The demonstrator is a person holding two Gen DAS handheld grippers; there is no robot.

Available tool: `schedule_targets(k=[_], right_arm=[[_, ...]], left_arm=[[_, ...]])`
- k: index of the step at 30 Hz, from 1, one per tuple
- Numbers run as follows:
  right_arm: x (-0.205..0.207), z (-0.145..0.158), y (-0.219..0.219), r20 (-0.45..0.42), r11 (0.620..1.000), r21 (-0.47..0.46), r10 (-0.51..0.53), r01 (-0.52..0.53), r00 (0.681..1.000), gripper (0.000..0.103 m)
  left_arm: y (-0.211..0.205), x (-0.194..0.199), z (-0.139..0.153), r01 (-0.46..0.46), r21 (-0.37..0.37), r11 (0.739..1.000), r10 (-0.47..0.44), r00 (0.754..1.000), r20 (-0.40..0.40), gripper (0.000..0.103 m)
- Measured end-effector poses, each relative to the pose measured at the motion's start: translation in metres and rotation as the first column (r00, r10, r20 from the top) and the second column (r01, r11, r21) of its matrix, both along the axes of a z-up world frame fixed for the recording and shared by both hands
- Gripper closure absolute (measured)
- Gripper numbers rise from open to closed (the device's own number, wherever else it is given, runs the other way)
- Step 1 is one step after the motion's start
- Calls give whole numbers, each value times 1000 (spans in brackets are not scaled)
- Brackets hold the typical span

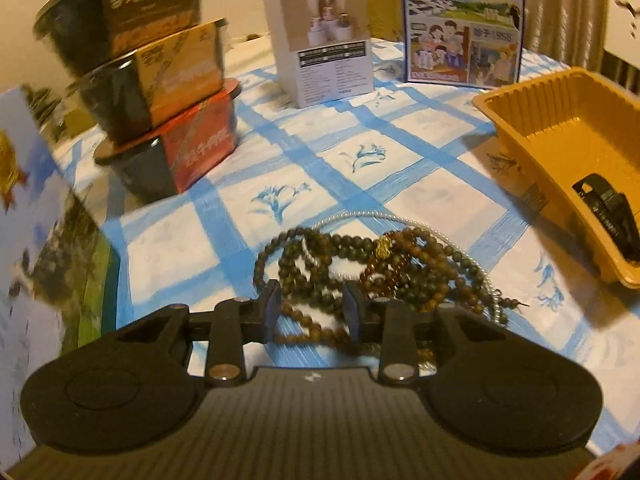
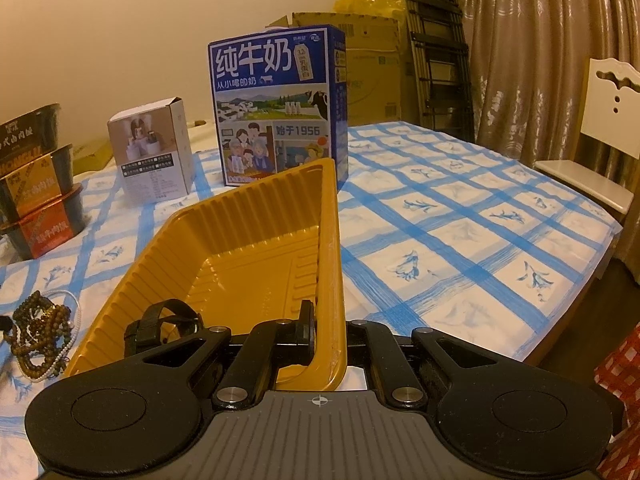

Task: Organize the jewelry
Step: 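Lower the left tool onto the bead necklaces and close on them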

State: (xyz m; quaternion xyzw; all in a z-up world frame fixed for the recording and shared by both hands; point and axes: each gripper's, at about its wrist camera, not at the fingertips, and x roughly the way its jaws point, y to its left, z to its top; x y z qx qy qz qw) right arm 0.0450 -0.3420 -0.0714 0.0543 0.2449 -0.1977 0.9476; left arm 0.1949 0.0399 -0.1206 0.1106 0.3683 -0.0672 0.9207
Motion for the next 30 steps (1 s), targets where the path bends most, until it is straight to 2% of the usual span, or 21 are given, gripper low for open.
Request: schedule_targets(k=[9,11,14,15,20,30], right_arm=[[-2,1,-2,-3,1000,-1,-3,3,1000,97],[-2,0,-3,-4,1000,0,-3,3,1000,97],[-2,0,-3,-3,1000,-1,-3,3,1000,97],[-2,1,-3,-3,1000,0,-3,3,1000,97],[-1,1,-2,-4,1000,-1,-3,3,1000,97],[-3,2,-3,-2,1000,-4,3,-3,1000,97]], left_arm=[[-9,25,-10,110,81,991,-108,994,-24,78],[-11,30,-16,116,91,989,-112,993,-49,83],[-11,32,-18,115,82,990,-112,993,-45,88],[-10,33,-18,116,75,990,-112,992,-50,94],[-9,30,-14,122,72,990,-120,992,-32,97],[1,7,23,92,-17,996,-92,995,40,97]])
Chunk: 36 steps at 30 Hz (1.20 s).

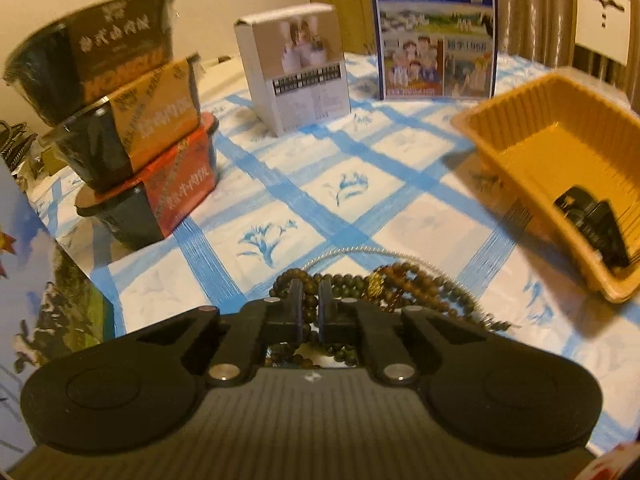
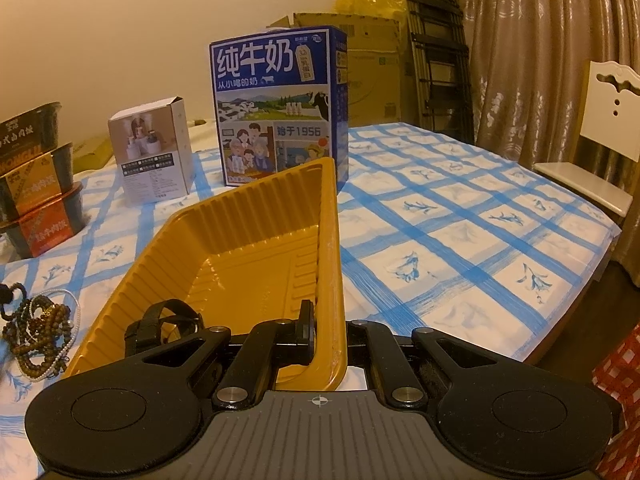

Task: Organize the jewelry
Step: 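Lower the left tool onto the bead necklaces and close on them, then carry the bead strand into the orange tray and open the left tool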

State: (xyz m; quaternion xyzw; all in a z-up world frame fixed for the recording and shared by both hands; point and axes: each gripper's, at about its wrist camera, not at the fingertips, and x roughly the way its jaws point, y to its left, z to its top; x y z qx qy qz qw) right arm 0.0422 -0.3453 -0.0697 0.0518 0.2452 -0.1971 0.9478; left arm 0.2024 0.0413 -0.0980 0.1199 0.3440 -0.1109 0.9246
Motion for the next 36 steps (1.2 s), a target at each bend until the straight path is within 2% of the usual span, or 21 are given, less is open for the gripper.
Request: schedule_targets(k=[8,14,20,31,34,36], right_arm=[[-1,2,0,-2,1000,-4,2,-2,1000,97],[0,2,1,0,1000,-3,0,0,1000,97],[-1,2,1,-1,1000,-6,3,-3,1000,97],[-1,2,0,0,1000,-5,6,-6,1000,97],[1,0,1,0,1000,0,7,-7,1000,97],[0,-1,0,0,1000,7,6,-6,1000,97]], left_arm=[[-12,-26,37,30,-111,993,-24,998,56,97],[-42,-37,56,114,-186,976,-101,992,76,97],[-86,-44,65,209,-301,930,-195,978,74,97],[-170,-35,48,304,-450,840,-336,942,10,97],[-187,-31,40,313,-472,824,-361,933,-12,97],[-195,-30,34,310,-472,825,-368,929,-32,97]])
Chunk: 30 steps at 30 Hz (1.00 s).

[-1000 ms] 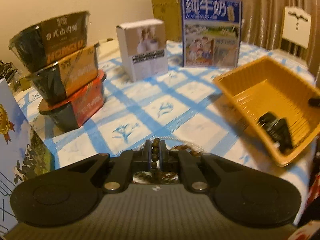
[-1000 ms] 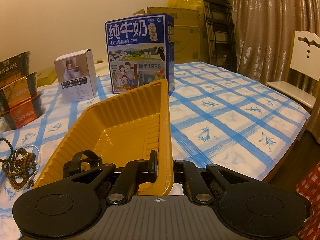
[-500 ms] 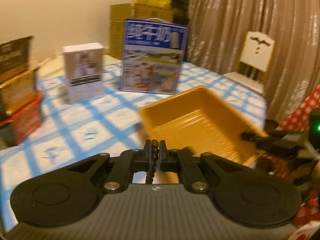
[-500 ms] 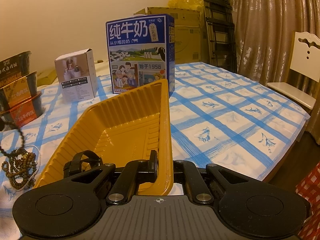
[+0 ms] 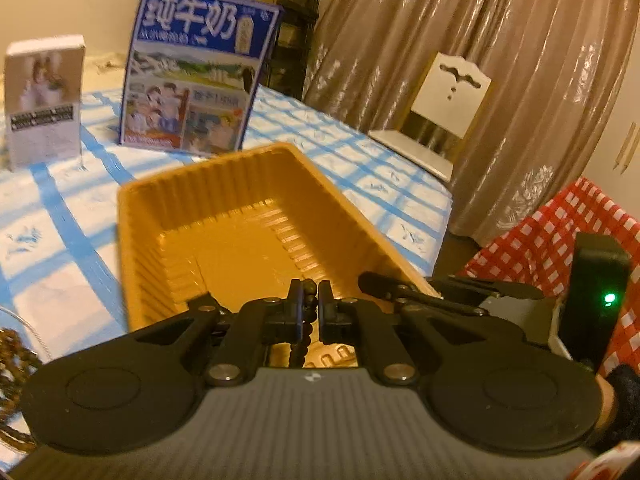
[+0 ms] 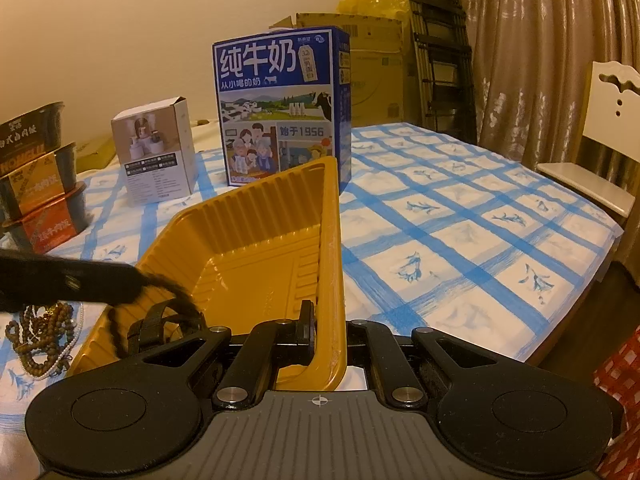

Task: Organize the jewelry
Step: 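Carry the bead strand into the orange tray and open the left tool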

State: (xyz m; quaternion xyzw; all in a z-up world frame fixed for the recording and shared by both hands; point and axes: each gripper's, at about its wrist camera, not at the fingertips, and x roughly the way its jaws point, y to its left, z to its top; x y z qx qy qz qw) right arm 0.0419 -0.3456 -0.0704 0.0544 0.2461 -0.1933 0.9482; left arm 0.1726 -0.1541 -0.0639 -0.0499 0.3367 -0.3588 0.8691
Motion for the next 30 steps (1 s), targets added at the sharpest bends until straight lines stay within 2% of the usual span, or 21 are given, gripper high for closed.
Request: schedule_targets(k=[5,7,14,19,24,30], right_arm=[[-1,-1,-1,0,1000,5,-1,1,1000,97],[-1,-2,0,-1,1000,6,-1,1,1000,97],[-1,-2,-1,-2,1000,7,-2,2,1000,97],[-1,-2,-1,-3,1000,8,-3,3,1000,97],[-2,-3,-2,-3,1000,7,-3,3,1000,97],[-3,-4,-2,-6,1000,9,-3,3,1000,97]], left_arm=[[-7,3,-14,-23,-27,999,21,997,-72,94],[-6,3,-15,-29,-37,999,25,996,-86,86],[12,-8,-3,-59,-38,998,57,996,-63,81],[50,-16,2,-136,-32,990,133,989,-69,80],[96,-27,-1,-248,48,968,250,967,-52,80],[144,-41,-18,-376,156,913,389,919,-63,80]])
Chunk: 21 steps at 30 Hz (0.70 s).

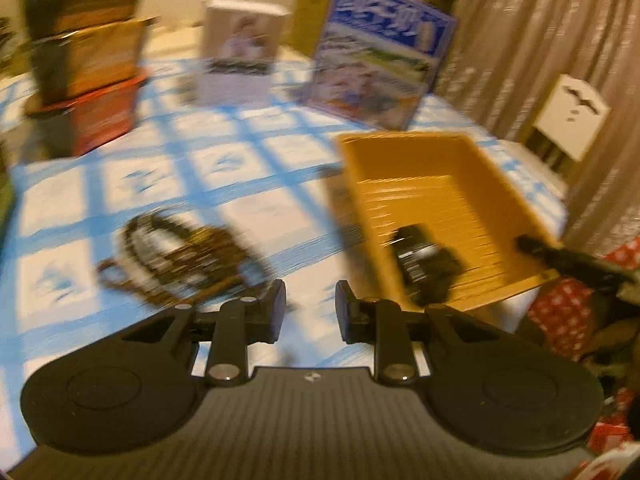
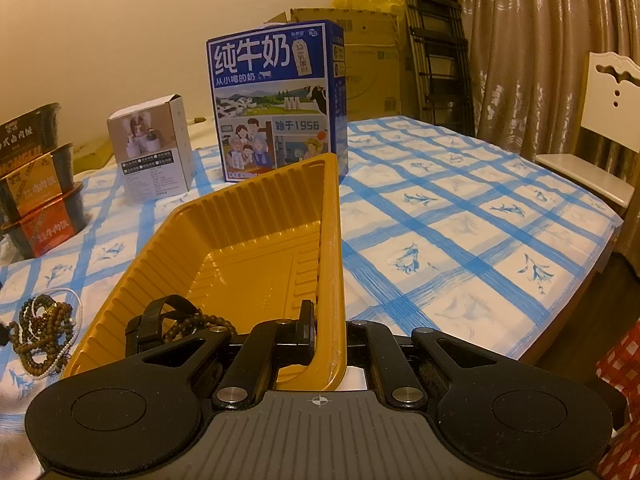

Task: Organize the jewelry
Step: 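Carry the bead strand into the orange tray and open the left tool, then lower the left tool and grasp a gold-bead strand from the necklaces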

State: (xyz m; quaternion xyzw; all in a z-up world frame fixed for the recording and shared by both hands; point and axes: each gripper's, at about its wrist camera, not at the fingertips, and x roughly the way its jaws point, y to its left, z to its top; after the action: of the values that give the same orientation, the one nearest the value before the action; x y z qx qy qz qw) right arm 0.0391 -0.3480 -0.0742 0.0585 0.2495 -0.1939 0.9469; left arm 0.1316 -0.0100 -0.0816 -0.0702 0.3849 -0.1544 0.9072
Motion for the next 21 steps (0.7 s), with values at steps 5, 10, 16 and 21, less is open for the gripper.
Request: schedule_targets(k=[5,10,16,21], right_arm=[[0,0,0,1,1000,1,-1,1,1000,97],[0,0,0,0,1000,0,-1,1,1000,97],[0,0,-1,-1,1000,0,-2,2,1000,97],[-3,-3,-3,-3,1000,0,-5,5,1000,97]], left_arm=[[28,-10,-9,-64,73,995,66,998,-25,77],[44,-12,-12,-109,117,987,112,993,-23,72],[46,-10,-14,-99,165,981,99,995,6,72],[46,-5,-17,-84,189,978,82,996,19,72]])
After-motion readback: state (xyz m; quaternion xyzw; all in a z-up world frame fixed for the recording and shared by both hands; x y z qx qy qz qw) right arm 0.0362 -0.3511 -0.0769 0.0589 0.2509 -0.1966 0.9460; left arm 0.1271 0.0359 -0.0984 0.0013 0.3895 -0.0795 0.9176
